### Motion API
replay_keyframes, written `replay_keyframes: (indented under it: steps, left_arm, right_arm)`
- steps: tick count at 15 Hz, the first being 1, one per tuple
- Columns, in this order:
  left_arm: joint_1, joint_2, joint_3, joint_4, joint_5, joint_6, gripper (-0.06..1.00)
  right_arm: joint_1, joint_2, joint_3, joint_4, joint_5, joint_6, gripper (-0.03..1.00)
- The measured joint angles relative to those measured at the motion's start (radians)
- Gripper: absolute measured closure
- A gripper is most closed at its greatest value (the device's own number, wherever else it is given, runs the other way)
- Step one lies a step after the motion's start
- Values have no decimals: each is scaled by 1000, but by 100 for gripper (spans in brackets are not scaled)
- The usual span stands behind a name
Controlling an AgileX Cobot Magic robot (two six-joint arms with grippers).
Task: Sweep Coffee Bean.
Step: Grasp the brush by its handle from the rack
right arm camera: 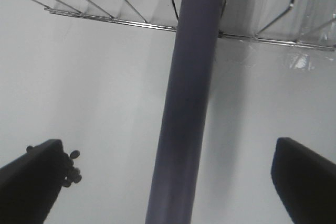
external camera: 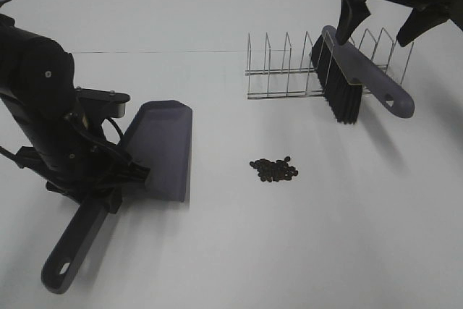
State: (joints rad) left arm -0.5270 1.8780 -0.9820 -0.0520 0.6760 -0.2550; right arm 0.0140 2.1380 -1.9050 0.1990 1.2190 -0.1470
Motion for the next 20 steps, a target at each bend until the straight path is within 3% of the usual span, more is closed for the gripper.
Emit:
replay_keyframes:
  steps: [6,17,18,20]
  left_arm:
    - [0,0,0,0,13,0,61]
    - [0,0,0,8,15,1,61]
    - [0,0,0,8,15,1,61]
    - [0,0,0,10,15,1,61]
  right_arm:
    - [0,251,-199,30,0,-23,2]
    - [0,339,-219,95,0,-23,2]
    - [0,343,-219,97,0,-23,5]
    - [1,343,-219,65,0,-10,27]
